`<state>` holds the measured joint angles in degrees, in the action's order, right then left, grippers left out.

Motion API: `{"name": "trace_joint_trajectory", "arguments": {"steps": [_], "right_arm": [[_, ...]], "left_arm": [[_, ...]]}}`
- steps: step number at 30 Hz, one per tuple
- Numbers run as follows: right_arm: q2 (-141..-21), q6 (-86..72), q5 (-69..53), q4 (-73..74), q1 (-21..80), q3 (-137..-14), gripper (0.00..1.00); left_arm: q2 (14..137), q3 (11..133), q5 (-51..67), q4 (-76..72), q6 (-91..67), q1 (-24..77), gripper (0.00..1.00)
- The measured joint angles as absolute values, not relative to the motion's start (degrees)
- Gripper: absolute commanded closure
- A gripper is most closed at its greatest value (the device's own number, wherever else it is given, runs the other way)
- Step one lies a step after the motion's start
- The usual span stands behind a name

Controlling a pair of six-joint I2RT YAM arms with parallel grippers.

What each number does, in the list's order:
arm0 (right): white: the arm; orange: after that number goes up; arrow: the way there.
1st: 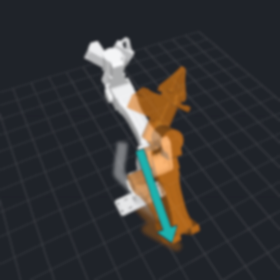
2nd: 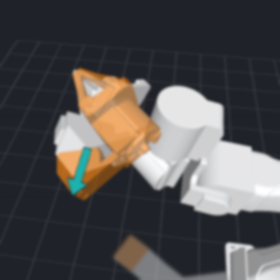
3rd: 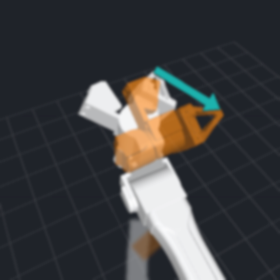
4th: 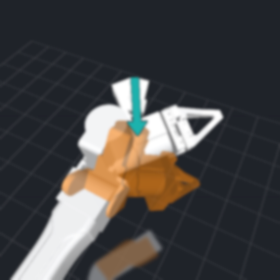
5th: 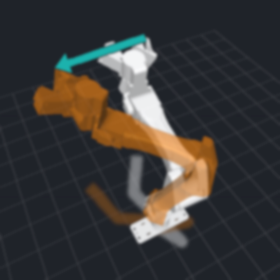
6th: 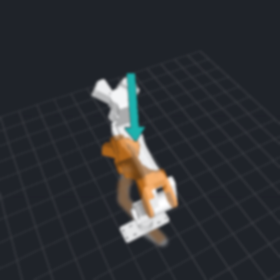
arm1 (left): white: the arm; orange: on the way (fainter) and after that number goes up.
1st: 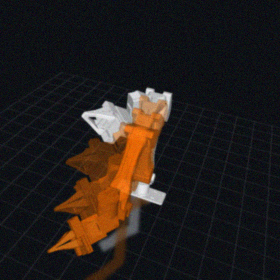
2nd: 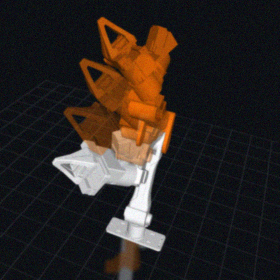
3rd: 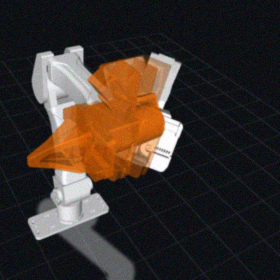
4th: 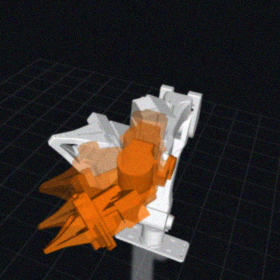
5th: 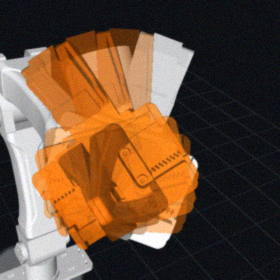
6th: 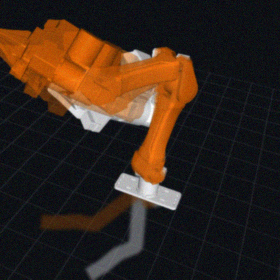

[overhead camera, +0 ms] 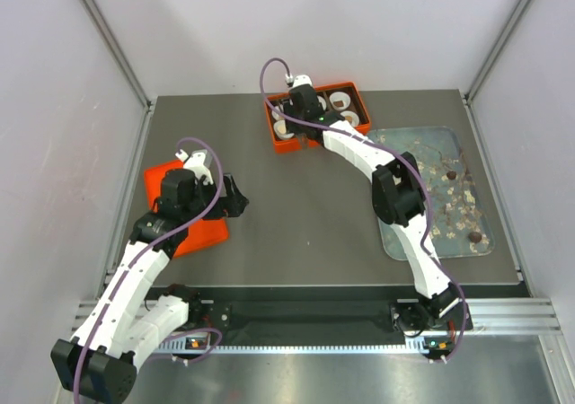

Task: Pack the chocolate

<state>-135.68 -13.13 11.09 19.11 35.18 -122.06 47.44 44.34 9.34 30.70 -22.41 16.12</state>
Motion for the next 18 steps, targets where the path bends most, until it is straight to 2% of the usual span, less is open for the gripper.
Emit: {"name": "trace_joint_trajectory", "arguments": {"steps": [10,18], "right_arm": [[-135.41,-11.97,12.14,18.81,35.22,-121.95,0.63],[-127.74,-11.57,14.48,18.31,38.06,-111.35,0.63]], "left_arm": [[47.42,44.34,9.08,30.72,-22.41,16.12,0.02],[45.95,44.34,7.14,30.89,-22.41,16.12,0.02]]}}
